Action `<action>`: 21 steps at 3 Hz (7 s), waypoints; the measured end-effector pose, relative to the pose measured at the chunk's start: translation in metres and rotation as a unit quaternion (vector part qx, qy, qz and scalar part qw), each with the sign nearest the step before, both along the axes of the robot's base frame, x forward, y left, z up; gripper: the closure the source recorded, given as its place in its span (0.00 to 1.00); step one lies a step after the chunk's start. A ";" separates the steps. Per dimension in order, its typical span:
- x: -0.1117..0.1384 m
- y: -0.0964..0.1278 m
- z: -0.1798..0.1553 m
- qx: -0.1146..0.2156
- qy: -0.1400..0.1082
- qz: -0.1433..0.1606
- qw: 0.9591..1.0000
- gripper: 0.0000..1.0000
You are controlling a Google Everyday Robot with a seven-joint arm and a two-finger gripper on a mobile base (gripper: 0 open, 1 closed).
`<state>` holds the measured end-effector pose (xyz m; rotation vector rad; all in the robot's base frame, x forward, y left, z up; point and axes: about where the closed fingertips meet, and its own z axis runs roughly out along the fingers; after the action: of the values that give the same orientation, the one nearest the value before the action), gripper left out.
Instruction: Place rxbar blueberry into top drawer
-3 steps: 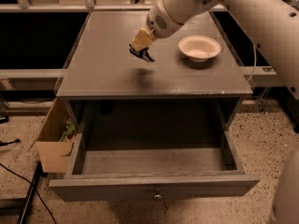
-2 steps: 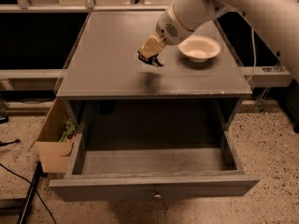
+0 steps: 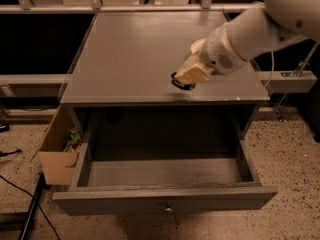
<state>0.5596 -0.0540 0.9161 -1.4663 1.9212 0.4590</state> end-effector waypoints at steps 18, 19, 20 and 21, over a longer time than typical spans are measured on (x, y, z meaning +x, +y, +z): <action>-0.058 0.001 -0.276 -0.096 -0.186 0.279 0.937 1.00; -0.059 -0.001 -0.284 -0.106 -0.185 0.283 0.935 1.00; -0.059 -0.001 -0.284 -0.106 -0.184 0.283 0.935 0.73; -0.059 -0.001 -0.284 -0.106 -0.184 0.283 0.935 0.50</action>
Offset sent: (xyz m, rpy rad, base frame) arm -0.0061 -0.0259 -0.0014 -0.0180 -0.0428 0.0098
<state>0.5008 -0.0546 0.6325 -2.0872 1.2664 0.2018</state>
